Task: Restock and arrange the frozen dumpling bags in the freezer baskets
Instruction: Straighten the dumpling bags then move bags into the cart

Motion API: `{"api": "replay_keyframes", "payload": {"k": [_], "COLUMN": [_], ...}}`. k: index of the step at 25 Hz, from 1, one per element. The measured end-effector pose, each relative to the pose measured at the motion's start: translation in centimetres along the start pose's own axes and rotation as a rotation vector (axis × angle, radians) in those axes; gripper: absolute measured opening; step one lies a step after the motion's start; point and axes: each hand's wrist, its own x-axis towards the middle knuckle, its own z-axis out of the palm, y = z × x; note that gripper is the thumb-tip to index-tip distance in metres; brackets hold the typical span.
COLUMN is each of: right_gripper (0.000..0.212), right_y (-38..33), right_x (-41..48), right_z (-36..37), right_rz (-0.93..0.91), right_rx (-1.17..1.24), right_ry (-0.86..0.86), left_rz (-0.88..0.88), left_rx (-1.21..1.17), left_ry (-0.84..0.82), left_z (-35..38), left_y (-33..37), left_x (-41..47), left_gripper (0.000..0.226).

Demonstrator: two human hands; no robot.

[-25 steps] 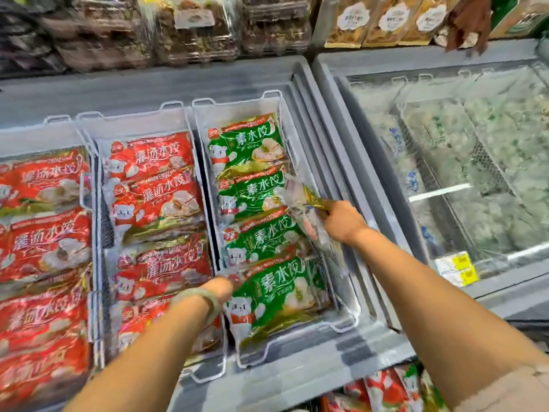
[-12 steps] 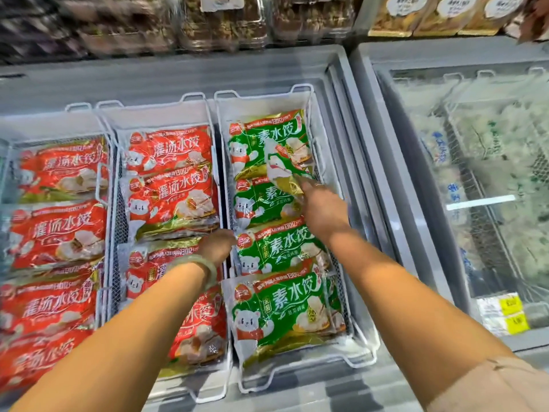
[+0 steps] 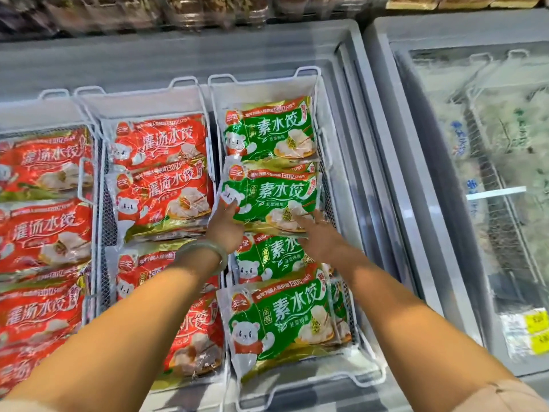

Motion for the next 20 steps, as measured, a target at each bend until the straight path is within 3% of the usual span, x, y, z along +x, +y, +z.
{"api": "replay_keyframes", "payload": {"k": [4,9,12,15,20], "right_gripper": [0.067,0.074,0.069,0.062,0.055], "right_y": [0.3,1.0,1.6,1.8,0.0], "right_x": [0.5,2.6,2.9,0.7,-3.0], "right_z": [2.1,1.8,0.3,1.6,6.1], "right_rz": [-0.017,0.052,0.060,-0.012,-0.218], "right_rx": [0.019,-0.124,-0.111,-0.160,-0.130], "right_ry": [-0.077,-0.006,0.008,0.140,-0.036], "left_rz": [-0.074,-0.063,-0.001,-0.007,0.023], "left_rx": [0.392,0.217,0.244,0.280,0.413], "left_ry": [-0.090,-0.296,-0.270,-0.241,-0.260], "left_z": [-0.2,1.7,2.1,2.4,3.9], "left_y": [-1.1,-1.1,-0.7,-2.1,-5.9], "left_x": [2.3,2.2,1.3,-0.7,-5.5], "left_gripper": [0.062,0.067,0.064,0.077,0.104]}}
